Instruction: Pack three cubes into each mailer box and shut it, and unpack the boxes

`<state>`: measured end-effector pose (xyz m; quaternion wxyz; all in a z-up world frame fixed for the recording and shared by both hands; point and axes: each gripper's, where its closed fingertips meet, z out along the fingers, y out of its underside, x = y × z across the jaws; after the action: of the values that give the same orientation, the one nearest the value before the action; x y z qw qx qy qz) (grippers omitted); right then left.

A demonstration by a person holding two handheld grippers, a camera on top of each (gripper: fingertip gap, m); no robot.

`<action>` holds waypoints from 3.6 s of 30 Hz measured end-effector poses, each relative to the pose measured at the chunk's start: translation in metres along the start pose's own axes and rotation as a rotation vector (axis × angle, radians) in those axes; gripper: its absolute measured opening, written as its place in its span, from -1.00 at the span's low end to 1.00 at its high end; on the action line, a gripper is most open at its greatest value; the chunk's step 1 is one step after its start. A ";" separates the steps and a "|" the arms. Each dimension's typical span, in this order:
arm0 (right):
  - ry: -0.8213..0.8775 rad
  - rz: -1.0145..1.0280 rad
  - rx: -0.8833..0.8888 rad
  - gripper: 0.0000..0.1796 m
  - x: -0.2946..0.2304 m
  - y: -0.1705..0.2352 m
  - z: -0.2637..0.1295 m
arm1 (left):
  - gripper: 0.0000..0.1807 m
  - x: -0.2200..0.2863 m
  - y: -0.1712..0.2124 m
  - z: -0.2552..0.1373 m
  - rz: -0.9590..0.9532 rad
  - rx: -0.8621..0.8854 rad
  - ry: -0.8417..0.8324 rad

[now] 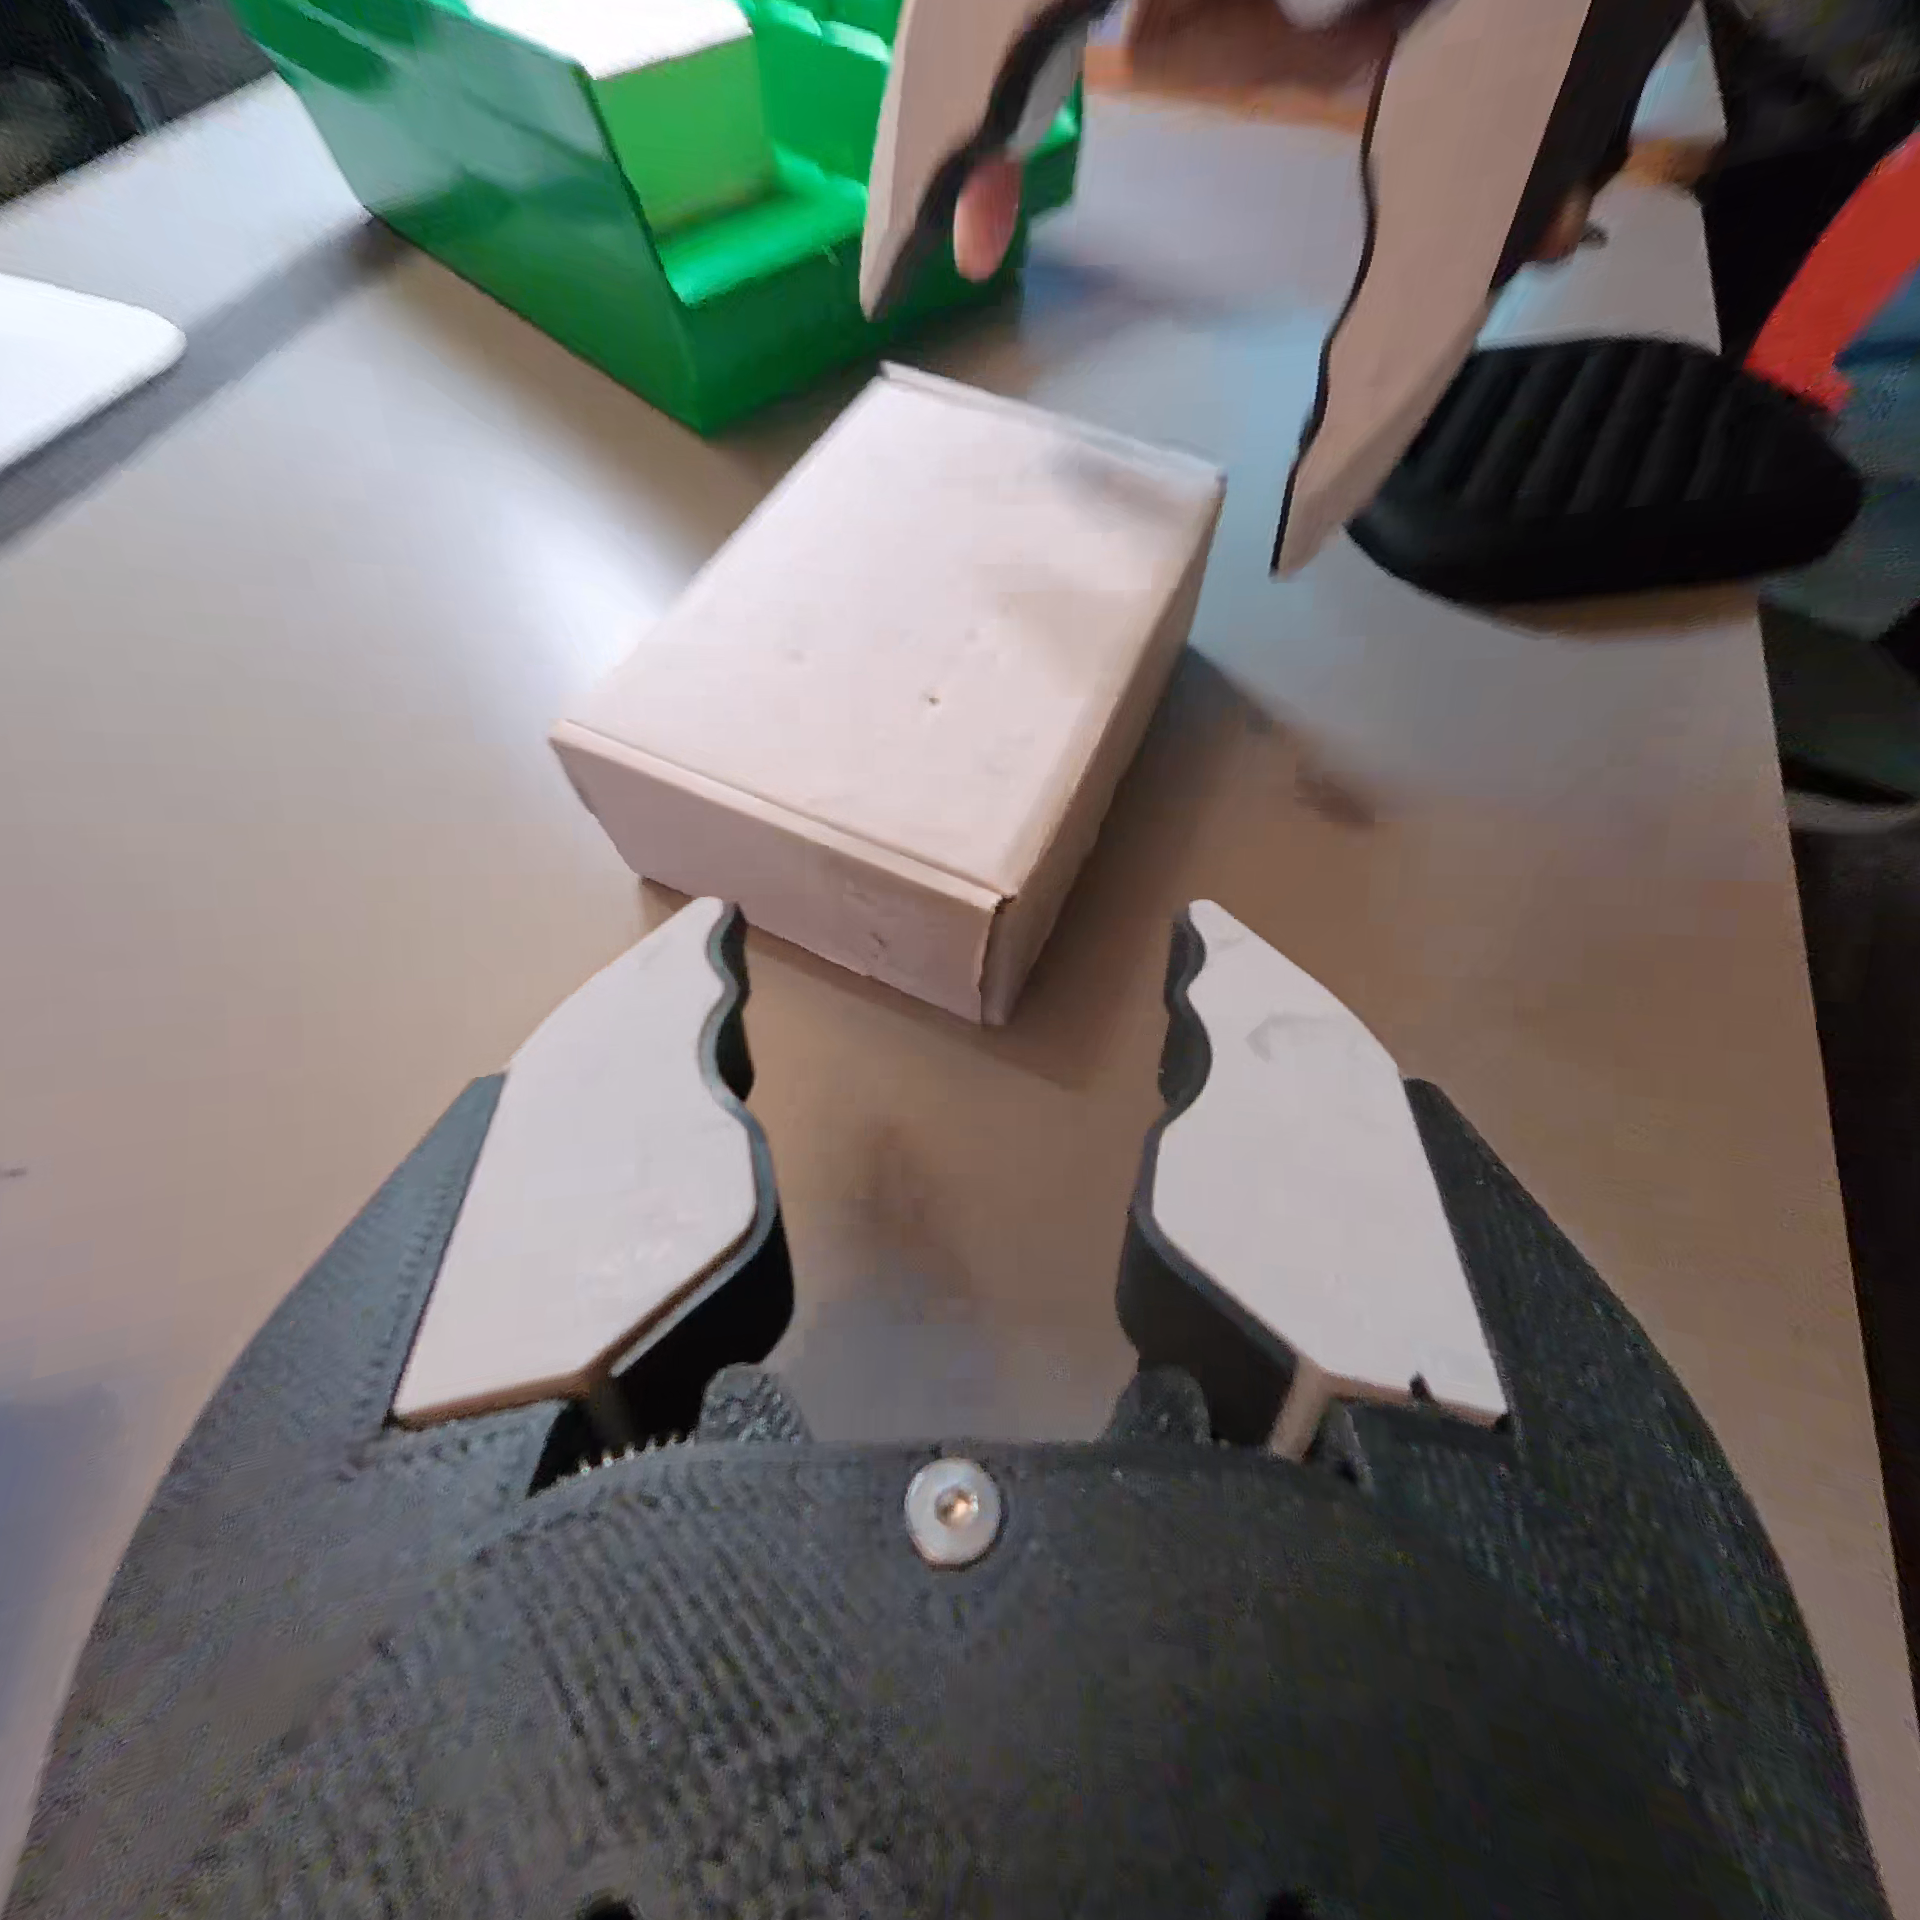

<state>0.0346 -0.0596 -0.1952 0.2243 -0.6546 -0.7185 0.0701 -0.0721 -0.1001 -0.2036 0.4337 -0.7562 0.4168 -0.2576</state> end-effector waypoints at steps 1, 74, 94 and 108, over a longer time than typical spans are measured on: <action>-0.010 -0.029 -0.039 0.24 0.001 -0.004 0.006 | -0.12 -0.002 -0.005 -0.004 -0.005 0.035 -0.028; 0.098 0.060 -0.350 -0.48 0.129 0.146 0.028 | -0.53 -0.200 0.116 -0.119 0.006 -0.652 -0.495; 0.115 -0.195 -0.223 -0.69 0.024 0.089 0.026 | -0.65 -0.118 0.046 0.012 0.399 -0.594 -0.227; 0.519 0.455 0.522 -0.49 0.022 0.071 -0.107 | -0.41 -0.054 -0.058 0.033 0.244 0.041 -0.146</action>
<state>0.1427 -0.0497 -0.1225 0.5342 -0.7138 -0.4338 0.1303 -0.0522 -0.0231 -0.1702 0.5064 -0.7074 0.4678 -0.1559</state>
